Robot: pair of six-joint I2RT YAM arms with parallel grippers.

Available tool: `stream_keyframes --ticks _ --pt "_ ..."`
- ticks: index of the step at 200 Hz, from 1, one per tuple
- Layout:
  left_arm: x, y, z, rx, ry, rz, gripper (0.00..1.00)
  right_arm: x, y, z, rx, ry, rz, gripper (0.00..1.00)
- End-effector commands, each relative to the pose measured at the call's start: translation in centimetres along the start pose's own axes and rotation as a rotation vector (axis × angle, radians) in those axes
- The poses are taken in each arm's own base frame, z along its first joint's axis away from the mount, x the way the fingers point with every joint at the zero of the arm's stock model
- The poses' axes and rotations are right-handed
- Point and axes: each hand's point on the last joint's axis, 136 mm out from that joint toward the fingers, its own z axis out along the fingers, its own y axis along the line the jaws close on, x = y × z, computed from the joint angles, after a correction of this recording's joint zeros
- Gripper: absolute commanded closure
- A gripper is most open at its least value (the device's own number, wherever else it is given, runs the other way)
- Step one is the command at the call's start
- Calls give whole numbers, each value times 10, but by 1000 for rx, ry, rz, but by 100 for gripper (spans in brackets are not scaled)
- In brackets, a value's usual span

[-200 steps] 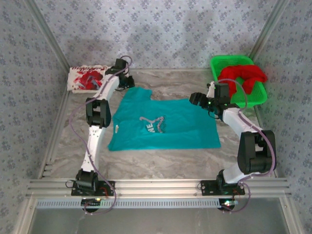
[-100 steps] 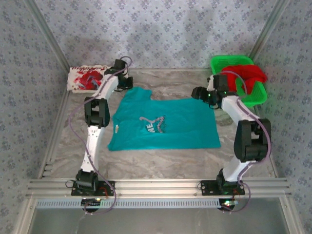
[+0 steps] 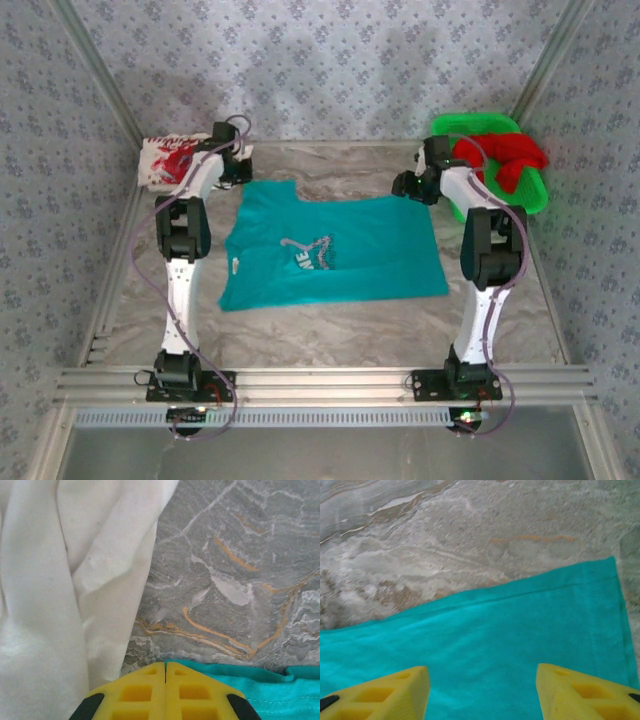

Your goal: Fold and stack the t-shirts

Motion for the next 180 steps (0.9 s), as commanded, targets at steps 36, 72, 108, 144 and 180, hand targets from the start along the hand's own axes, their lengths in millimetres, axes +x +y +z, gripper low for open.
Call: stream_keyframes --ticks 36,72,108,144,180 --pt "-46 -8 -30 58 -117 16 100 -12 -35 13 156 56 -30 39" --pt "-46 -11 -27 81 -115 2 100 -22 -32 33 112 70 -2 38" --pt "-42 -8 -27 65 -101 8 100 -30 -37 53 123 72 30 38" --pt "-45 -6 -30 49 -116 15 100 -41 -54 60 252 32 78 38" --pt "-45 -6 -28 54 -114 6 100 -43 -54 68 220 39 138 38"
